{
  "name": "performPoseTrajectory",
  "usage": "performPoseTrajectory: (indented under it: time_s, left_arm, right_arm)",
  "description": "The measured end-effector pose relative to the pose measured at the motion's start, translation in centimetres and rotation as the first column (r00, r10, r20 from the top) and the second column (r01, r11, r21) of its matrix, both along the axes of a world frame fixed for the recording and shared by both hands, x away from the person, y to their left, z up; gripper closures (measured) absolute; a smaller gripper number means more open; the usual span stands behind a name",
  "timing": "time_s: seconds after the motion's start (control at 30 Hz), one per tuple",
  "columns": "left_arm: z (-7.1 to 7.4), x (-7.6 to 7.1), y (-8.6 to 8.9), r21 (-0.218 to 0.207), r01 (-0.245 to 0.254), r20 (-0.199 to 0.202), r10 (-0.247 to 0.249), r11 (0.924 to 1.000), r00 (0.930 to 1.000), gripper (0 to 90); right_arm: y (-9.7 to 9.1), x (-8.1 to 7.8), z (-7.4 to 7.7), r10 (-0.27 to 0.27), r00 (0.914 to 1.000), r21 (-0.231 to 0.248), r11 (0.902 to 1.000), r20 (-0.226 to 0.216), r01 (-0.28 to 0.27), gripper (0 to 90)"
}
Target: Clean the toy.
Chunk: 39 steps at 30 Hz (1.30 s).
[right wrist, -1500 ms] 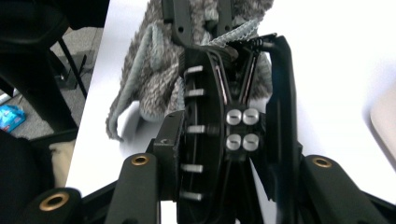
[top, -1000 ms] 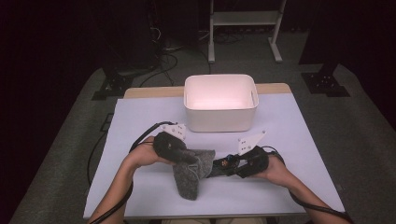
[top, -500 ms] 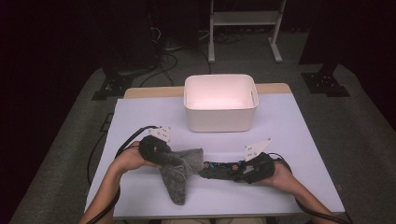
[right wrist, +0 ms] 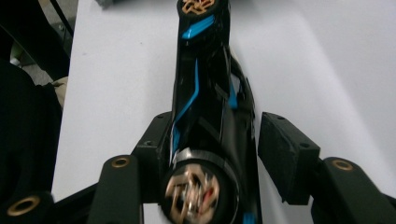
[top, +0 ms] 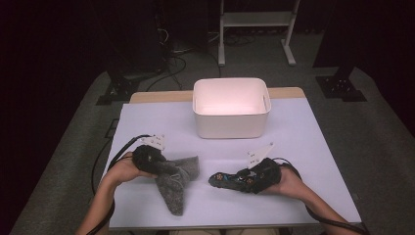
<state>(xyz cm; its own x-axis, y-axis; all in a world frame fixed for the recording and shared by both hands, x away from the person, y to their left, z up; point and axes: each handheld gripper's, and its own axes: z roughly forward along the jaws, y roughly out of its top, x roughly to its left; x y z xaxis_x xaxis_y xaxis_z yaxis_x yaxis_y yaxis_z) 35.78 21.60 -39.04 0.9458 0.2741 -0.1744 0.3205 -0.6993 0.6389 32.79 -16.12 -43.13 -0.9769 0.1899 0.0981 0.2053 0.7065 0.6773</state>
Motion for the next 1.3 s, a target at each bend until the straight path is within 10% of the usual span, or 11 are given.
performPoseTrajectory:
  time_s: [0.67, 1.3]
  left_arm:
    - [-0.6, 1.2, 5.0, 0.004, -0.194, 0.022, 0.194, 0.9809, 0.9807, 72.4]
    - [-0.2, -0.5, 3.0, 0.017, -0.213, 0.124, 0.209, 0.9769, 0.9700, 33.6]
  right_arm:
    - [3.9, 3.3, 0.1, 0.042, 0.9956, -0.042, 0.9983, 0.083, -0.039, 55.3]
    - [3.6, 1.6, 0.5, -0.011, 0.9990, 0.005, 0.9999, -0.043, 0.012, 35.9]
